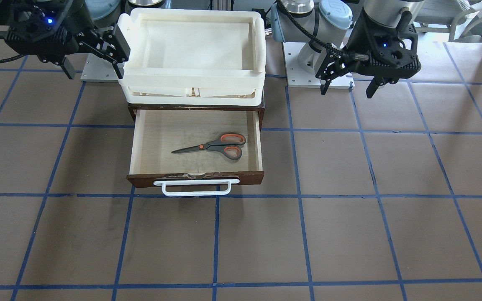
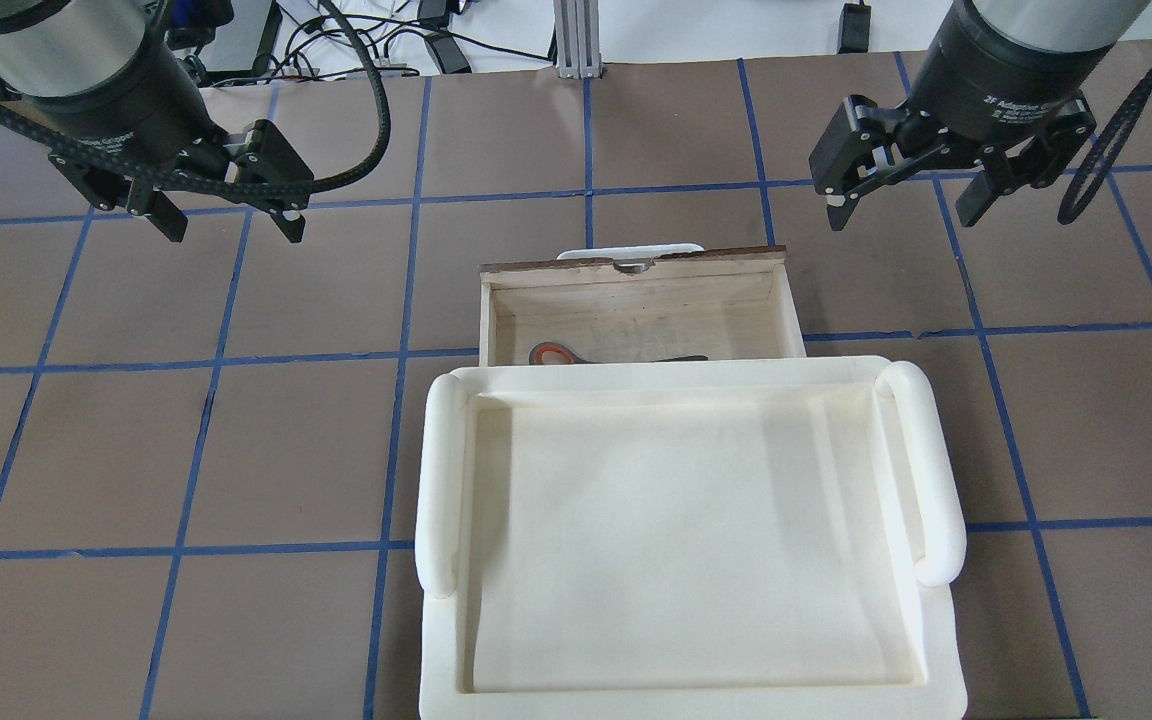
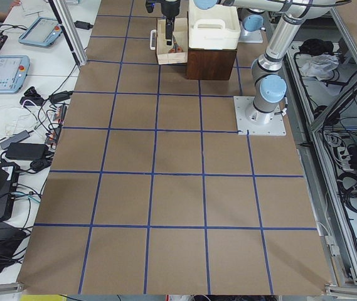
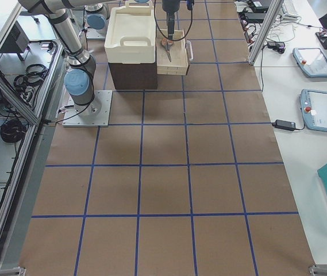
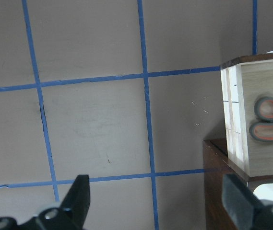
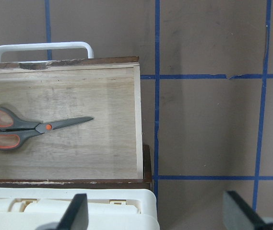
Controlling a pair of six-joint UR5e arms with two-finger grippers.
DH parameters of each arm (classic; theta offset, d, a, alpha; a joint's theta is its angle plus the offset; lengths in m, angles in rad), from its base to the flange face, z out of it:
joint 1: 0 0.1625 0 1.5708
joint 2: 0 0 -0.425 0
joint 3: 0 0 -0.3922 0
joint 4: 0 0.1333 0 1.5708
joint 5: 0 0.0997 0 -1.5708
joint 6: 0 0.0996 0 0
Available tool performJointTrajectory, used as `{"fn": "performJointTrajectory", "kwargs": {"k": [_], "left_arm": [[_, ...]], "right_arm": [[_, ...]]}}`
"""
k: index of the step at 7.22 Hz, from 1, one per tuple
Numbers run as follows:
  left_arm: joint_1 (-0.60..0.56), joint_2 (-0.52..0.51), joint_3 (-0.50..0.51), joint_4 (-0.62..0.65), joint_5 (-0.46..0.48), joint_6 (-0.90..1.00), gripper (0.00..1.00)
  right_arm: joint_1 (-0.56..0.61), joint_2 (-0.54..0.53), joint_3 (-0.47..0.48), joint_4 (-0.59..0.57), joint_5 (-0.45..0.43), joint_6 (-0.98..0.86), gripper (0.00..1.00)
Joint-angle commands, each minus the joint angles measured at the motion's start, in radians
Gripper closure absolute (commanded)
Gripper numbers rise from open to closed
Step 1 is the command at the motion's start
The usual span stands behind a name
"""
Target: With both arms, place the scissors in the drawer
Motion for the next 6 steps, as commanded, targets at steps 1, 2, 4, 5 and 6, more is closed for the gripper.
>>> {"fn": "performJointTrajectory", "kwargs": {"k": [1,2,4,5,6], "left_arm": [[0.022,0.005,-0.001,-0.007,-0.005,-0.014,0.0],[0.044,0.003,-0.002,-0.004,-0.054,-0.016,0.0],[0.043,-0.004,-0.01,0.004,-0.059,-0.022,0.0],[0.043,-0.007,-0.014,0.005,-0.059,-0.02,0.0],[0.045,-0.001,-0.016,0.005,-0.059,-0.019,0.0]], "right_arm": [[-0.001,0.001,0.001,0.001,0.004,0.002,0.0],[-0.001,0.001,0.004,0.005,-0.003,-0.001,0.0],[-0.011,0.003,0.034,-0.001,-0.011,0.002,0.0],[-0.013,0.004,0.04,-0.001,-0.007,0.011,0.0],[-0.013,0.004,0.04,-0.002,-0.01,-0.003,0.0]]}}
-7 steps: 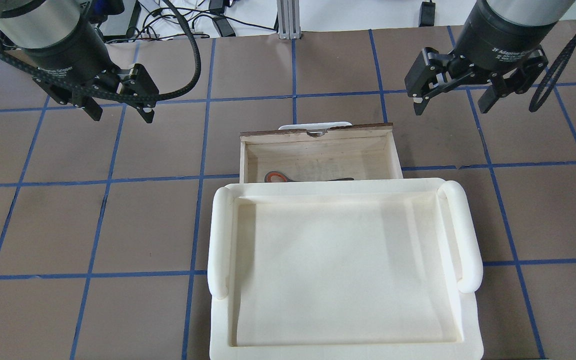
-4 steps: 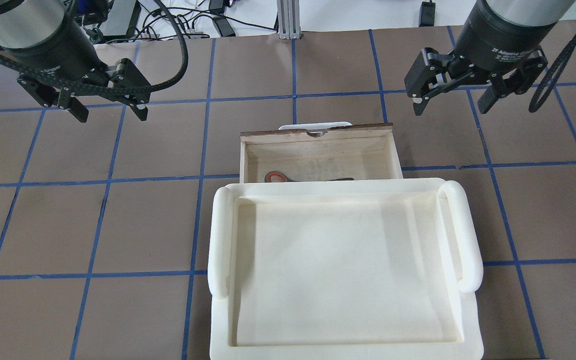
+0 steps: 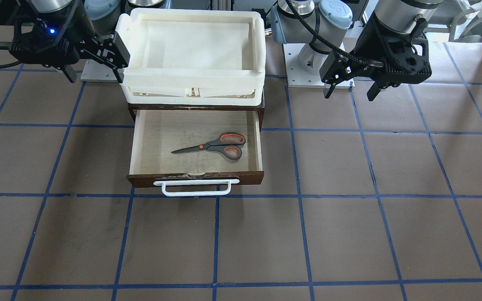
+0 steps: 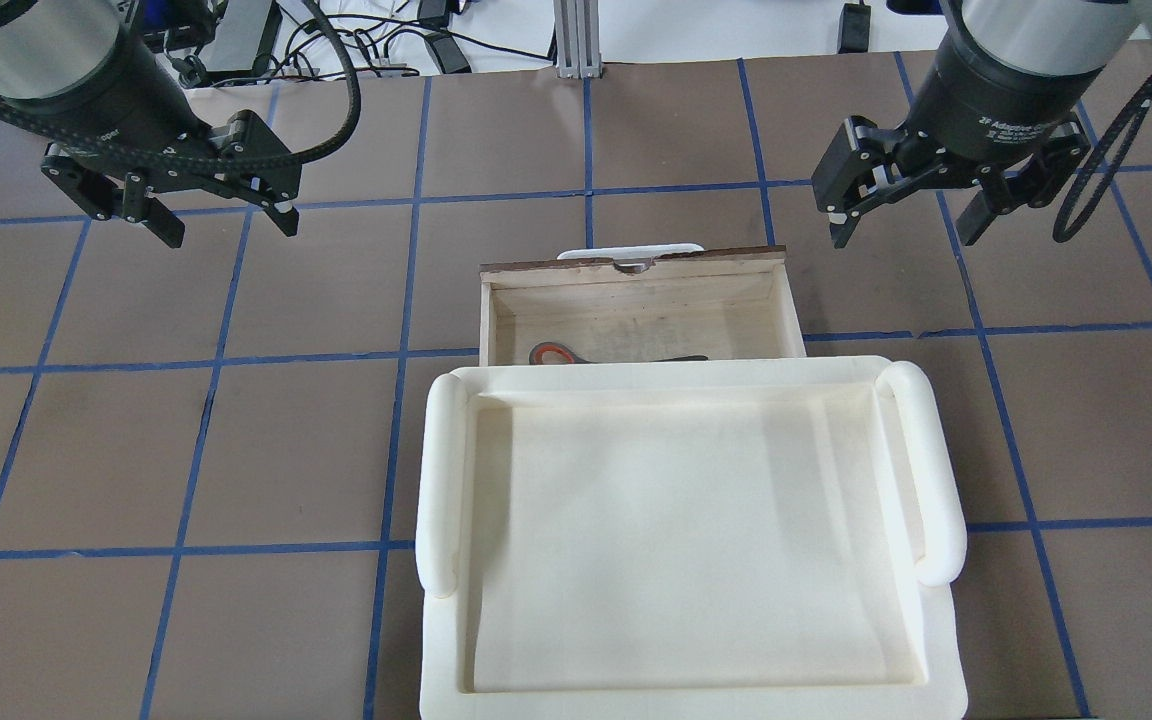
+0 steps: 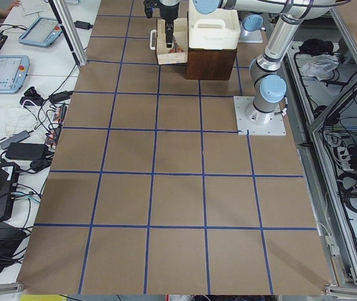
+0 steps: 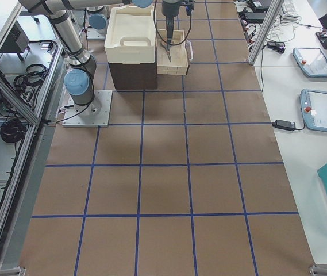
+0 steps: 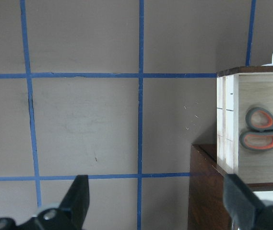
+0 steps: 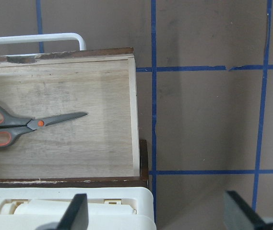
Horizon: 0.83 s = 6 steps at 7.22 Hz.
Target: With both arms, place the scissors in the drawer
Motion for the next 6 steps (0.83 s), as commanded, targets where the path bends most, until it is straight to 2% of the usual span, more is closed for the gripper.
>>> {"fn": "performJointTrajectory", "kwargs": {"k": [1,3,4,6], "left_arm": [[0.0,0.009,-0.003,-0.001,0.004,0.002,0.0],[0.0,0.009,-0.006,-0.002,0.022,0.002,0.0],[0.0,0.01,-0.006,-0.001,0.072,0.0,0.0],[0.0,0.01,-0.005,0.009,0.064,-0.012,0.0]], "right_arm": [[-0.002,-0.001,0.003,-0.003,-0.013,-0.007,0.0],[0.0,-0.008,-0.024,-0.032,-0.036,0.007,0.0],[0.004,-0.011,-0.036,-0.035,-0.033,0.007,0.0],[0.003,-0.001,-0.05,-0.04,-0.028,0.012,0.0]]}}
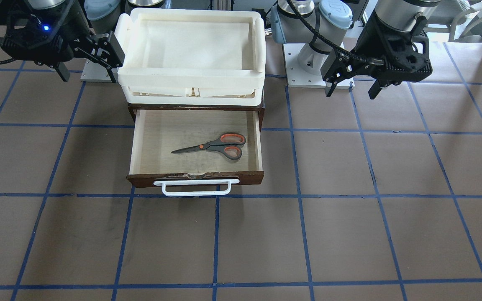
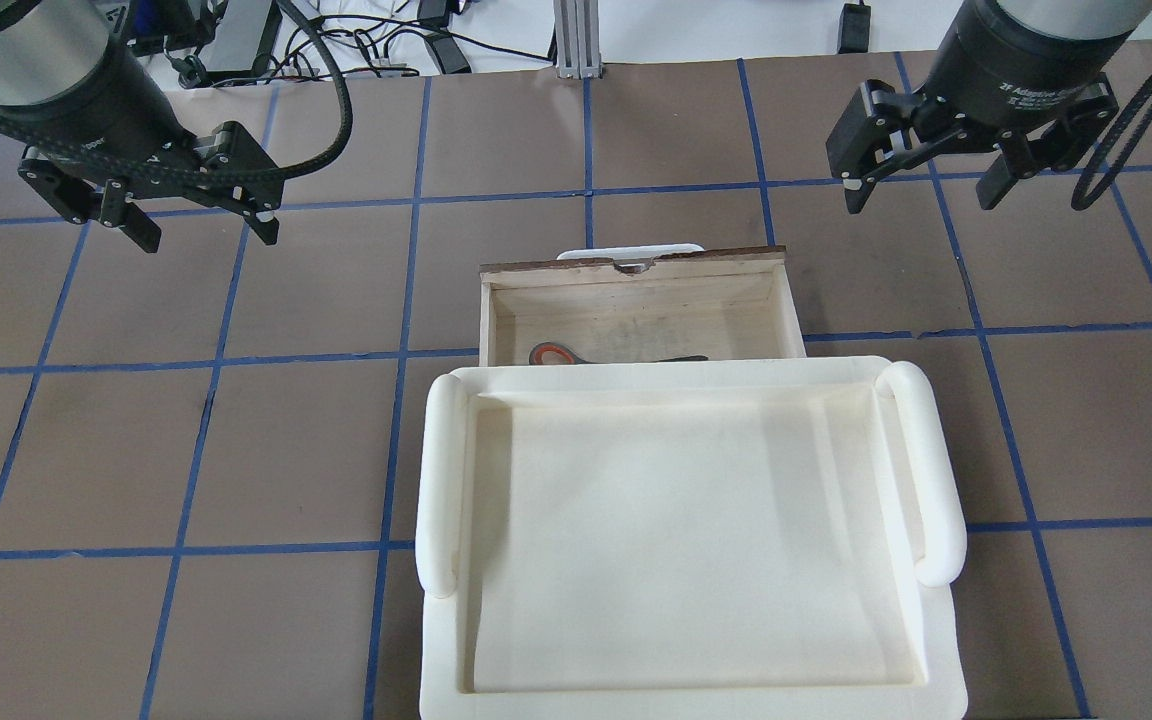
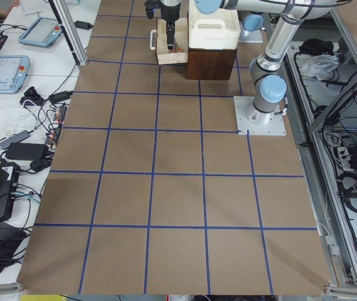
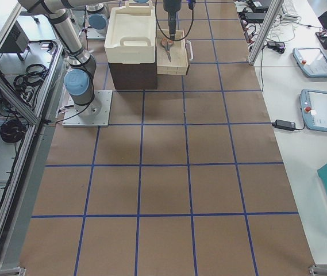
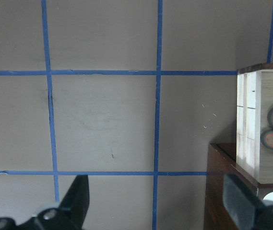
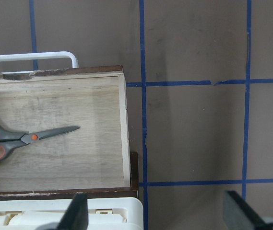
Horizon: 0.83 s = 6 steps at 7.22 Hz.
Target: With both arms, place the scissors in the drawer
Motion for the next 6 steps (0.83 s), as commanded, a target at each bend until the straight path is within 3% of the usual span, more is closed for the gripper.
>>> {"fn": "performJointTrajectory", "kwargs": {"k": [1,3,5,6], "left_arm": [[-0.003,0.004,-0.005,0.007,0.005,-0.017,0.0],[-0.003,0.0,-0.025,0.021,-0.004,-0.026,0.0],[-0.012,0.011,-0.106,0.212,-0.007,-0.039,0.0],[-0.021,0.013,-0.105,0.234,-0.003,-0.037,0.0]], "right_arm": [[0.0,0.004,-0.007,-0.006,0.004,0.001,0.0],[0.0,0.004,0.003,-0.008,0.003,-0.007,0.0],[0.002,0.004,0.006,-0.015,0.005,-0.004,0.0],[0.0,0.003,0.007,-0.012,-0.009,-0.014,0.0]]}}
